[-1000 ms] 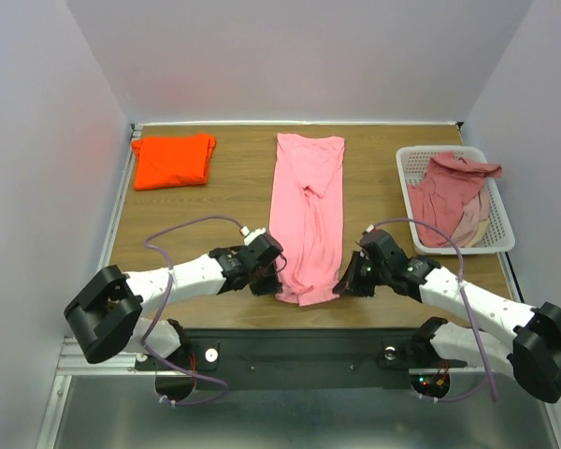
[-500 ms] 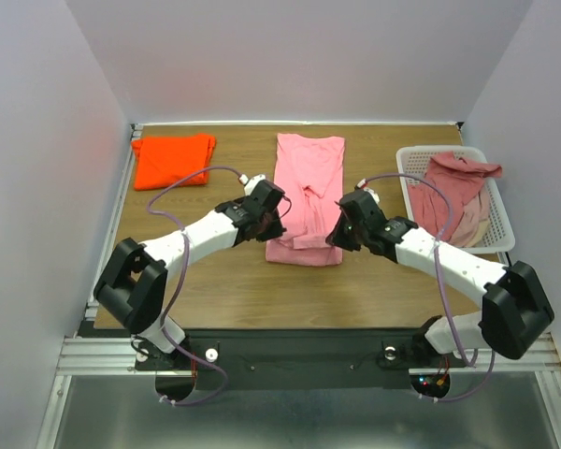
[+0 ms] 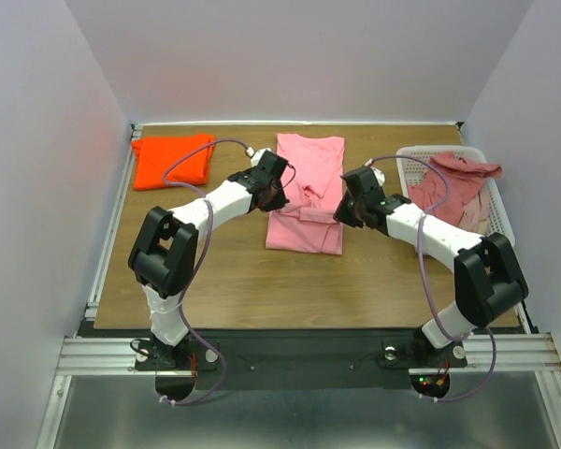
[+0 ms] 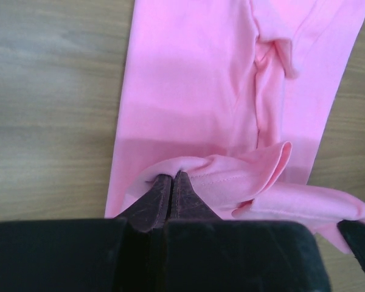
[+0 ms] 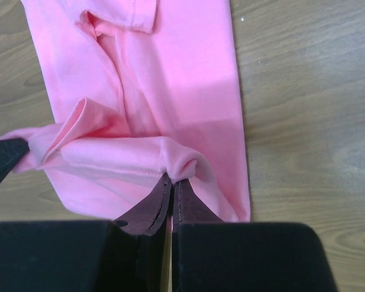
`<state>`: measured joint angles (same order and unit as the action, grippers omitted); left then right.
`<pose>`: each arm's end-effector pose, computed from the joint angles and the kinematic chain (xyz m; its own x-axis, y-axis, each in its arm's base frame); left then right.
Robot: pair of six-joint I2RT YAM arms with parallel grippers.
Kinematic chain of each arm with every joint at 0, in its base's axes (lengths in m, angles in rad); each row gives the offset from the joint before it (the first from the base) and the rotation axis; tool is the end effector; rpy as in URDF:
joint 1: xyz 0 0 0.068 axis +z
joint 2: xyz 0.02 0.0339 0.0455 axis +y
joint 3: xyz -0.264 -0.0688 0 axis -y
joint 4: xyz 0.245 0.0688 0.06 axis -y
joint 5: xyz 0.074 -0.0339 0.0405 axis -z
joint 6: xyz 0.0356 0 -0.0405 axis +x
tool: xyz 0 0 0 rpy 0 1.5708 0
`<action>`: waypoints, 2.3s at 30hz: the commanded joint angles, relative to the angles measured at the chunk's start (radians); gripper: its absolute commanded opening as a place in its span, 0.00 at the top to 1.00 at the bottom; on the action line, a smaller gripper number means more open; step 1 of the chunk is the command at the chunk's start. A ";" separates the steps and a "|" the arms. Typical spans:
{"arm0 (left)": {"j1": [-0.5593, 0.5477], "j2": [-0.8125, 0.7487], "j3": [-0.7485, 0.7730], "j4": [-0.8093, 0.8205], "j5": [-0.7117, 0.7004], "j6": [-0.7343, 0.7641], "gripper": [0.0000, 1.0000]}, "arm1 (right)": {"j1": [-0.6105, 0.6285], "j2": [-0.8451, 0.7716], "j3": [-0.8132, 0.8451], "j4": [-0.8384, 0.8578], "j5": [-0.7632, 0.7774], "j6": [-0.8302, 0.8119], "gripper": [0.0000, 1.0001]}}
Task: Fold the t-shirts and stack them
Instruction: Fold the tshirt
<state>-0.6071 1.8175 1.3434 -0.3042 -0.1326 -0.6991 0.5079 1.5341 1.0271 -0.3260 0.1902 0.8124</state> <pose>0.3375 -0.2287 0.2343 -0.7555 -0.2519 -0.6048 0.0026 0.9220 -0.3872 0.2889 0.1531 0.2302 -0.7107 0.4203 -0.5642 0.2173 0.8939 0.3921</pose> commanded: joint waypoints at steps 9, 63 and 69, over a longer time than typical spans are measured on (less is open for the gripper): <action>0.072 0.150 0.183 0.004 0.031 0.093 1.00 | -0.074 0.170 0.139 0.079 -0.052 -0.051 1.00; 0.075 -0.589 -0.635 0.030 -0.036 -0.082 0.02 | 0.012 0.435 0.361 0.153 -0.052 -0.246 0.98; 0.076 -0.638 -0.648 0.008 -0.062 -0.085 0.02 | 0.009 0.471 0.432 0.154 0.001 -0.298 0.98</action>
<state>-0.5346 1.2274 0.7109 -0.2710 -0.1471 -0.7746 0.5186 1.9942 1.3987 -0.2085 0.1081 0.5632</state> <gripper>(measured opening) 0.985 0.031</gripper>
